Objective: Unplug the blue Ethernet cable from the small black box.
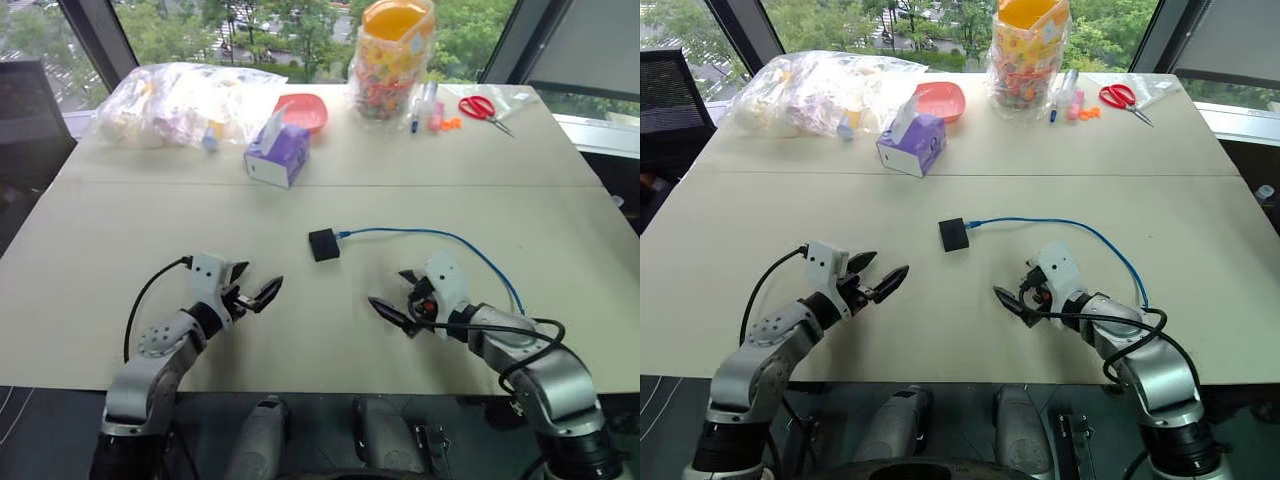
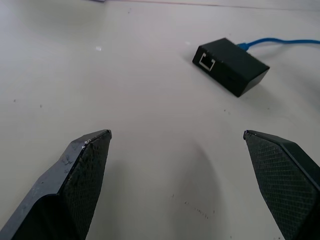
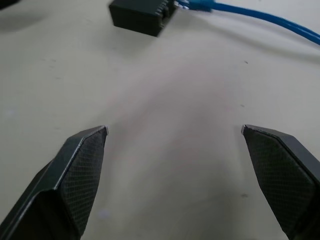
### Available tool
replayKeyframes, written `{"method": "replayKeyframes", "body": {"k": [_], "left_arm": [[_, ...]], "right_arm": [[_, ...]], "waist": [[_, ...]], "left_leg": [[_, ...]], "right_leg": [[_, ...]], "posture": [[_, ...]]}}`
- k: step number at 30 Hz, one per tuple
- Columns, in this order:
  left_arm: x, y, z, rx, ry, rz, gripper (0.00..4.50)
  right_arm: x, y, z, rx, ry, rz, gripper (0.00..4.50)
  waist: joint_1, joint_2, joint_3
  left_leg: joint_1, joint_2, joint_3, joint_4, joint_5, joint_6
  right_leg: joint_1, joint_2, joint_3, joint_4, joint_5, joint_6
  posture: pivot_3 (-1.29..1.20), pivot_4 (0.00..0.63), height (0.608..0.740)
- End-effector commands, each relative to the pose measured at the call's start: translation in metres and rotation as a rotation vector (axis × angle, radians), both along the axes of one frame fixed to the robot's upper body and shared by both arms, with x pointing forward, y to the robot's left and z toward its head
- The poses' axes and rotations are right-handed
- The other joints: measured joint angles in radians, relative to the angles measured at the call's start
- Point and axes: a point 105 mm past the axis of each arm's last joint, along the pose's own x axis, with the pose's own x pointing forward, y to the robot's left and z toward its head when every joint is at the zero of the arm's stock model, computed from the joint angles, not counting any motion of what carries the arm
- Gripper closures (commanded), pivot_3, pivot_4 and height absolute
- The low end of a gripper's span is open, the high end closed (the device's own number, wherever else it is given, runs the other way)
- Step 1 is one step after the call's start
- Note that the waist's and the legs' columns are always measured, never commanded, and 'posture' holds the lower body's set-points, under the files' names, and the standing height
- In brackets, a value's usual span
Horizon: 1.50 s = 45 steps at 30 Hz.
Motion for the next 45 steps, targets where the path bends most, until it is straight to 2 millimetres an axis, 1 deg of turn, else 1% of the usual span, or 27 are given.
{"method": "replayKeyframes", "body": {"k": [1,3,4,7,10,15,20,25,30,32,35,37,40,41,45], "left_arm": [[-0.003,-0.004,0.021,-0.023,-0.064,-0.061,0.05],[-0.002,-0.009,0.026,-0.048,-0.061,-0.096,0.05],[-0.005,-0.009,0.027,-0.054,-0.056,-0.110,0.05],[-0.007,-0.012,0.029,-0.081,-0.014,-0.174,0.05],[-0.008,-0.006,0.028,-0.071,0.016,-0.203,0.05],[-0.007,-0.002,0.030,-0.051,0.067,-0.306,0.05],[0.002,0.009,0.037,-0.025,0.080,-0.341,0.05],[0.005,0.016,0.041,0.046,0.087,-0.402,0.05],[0.011,0.018,0.046,0.058,0.070,-0.411,0.05],[0.013,0.017,0.048,0.064,0.058,-0.415,0.05],[0.020,0.015,0.053,0.061,0.023,-0.415,0.05],[0.021,0.013,0.054,0.059,0.014,-0.425,0.05],[0.024,0.012,0.055,0.068,0.001,-0.422,0.05],[0.025,0.013,0.056,0.069,-0.005,-0.415,0.05],[0.021,0.018,0.058,0.077,-0.022,-0.396,0.05]], "right_arm": [[-0.008,0.004,0.014,0.012,-0.026,0.037,0.00],[-0.007,0.001,0.018,0.009,-0.027,0.040,0.00],[-0.009,0.002,0.020,0.008,-0.029,0.043,0.00],[-0.007,-0.003,0.026,0.000,-0.032,0.037,0.00],[-0.006,-0.006,0.033,0.001,-0.041,0.031,0.00],[0.005,-0.015,0.047,-0.037,-0.077,0.027,0.00],[0.007,-0.016,0.050,-0.053,-0.067,0.059,0.00],[0.021,-0.017,0.060,-0.073,-0.088,0.087,0.00],[0.046,-0.016,0.066,-0.137,-0.177,0.068,0.00],[0.054,-0.012,0.067,-0.163,-0.206,0.084,0.00],[0.072,-0.003,0.066,-0.180,-0.244,0.108,0.00],[0.084,0.001,0.063,-0.217,-0.255,0.138,0.00],[0.095,0.007,0.057,-0.256,-0.250,0.197,0.00],[0.102,0.010,0.055,-0.294,-0.261,0.224,0.00],[0.127,0.026,0.044,-0.378,-0.261,0.326,0.00]], "waist": [[0.000,0.000,0.000],[0.000,0.000,0.000],[0.000,0.000,0.000],[-0.001,0.000,0.000],[-0.002,0.000,0.000],[0.000,0.000,0.000],[-0.001,0.000,0.000],[-0.006,0.000,0.001],[-0.005,0.000,0.001],[-0.005,0.000,0.001],[-0.005,0.000,0.001],[-0.007,0.000,0.001],[-0.008,0.000,0.001],[-0.008,0.000,0.001],[-0.024,0.001,0.002]], "left_leg": [[0.000,0.000,0.000,0.000,0.000,0.000],[0.000,0.000,0.000,0.000,0.000,0.000],[0.000,0.000,0.000,0.000,0.000,0.000],[0.000,0.000,0.000,0.000,0.000,0.000],[0.000,0.000,0.000,0.000,0.000,0.000],[0.000,0.000,0.000,0.001,0.000,0.000],[0.000,0.000,0.000,0.000,0.000,0.001],[-0.001,0.000,0.001,0.000,-0.001,0.002],[0.000,0.000,0.001,0.000,-0.001,0.002],[0.000,0.000,0.001,0.000,-0.001,0.002],[0.000,0.000,0.001,0.000,-0.001,0.002],[0.000,0.000,0.001,0.001,-0.001,0.002],[0.000,0.000,0.001,0.000,-0.001,0.002],[0.000,0.000,0.001,0.000,-0.001,0.002],[0.000,0.000,0.002,0.000,-0.001,0.002]], "right_leg": [[0.000,0.000,0.000,0.000,0.000,0.000],[0.000,0.000,0.000,0.000,0.000,-0.001],[0.000,0.000,0.000,0.000,0.000,-0.001],[0.000,0.000,0.000,0.000,0.000,0.000],[0.000,0.000,0.000,0.000,0.000,0.000],[0.000,0.000,0.000,0.000,0.001,-0.002],[0.000,0.000,0.000,0.000,0.001,-0.002],[-0.001,0.000,0.000,-0.001,0.001,-0.002],[-0.001,0.000,0.000,-0.001,0.001,-0.002],[-0.001,0.000,0.000,-0.001,0.001,-0.002],[-0.001,0.000,0.000,0.000,0.002,-0.001],[-0.001,0.000,0.000,0.000,0.002,0.000],[-0.001,0.000,0.000,0.000,0.004,0.002],[-0.001,0.000,0.000,0.000,0.004,0.002],[-0.002,0.000,0.000,0.001,0.004,0.003]], "posture": [[0.00,0.150,0.740],[0.00,0.150,0.740],[0.00,0.150,0.740],[0.00,0.150,0.740],[0.00,0.150,0.740],[0.00,0.150,0.740],[0.00,0.150,0.740],[0.00,0.150,0.740],[0.00,0.150,0.740],[0.00,0.150,0.740],[0.00,0.150,0.740],[0.00,0.150,0.740],[0.00,0.150,0.740],[0.00,0.150,0.740],[0.00,0.150,0.740]]}}
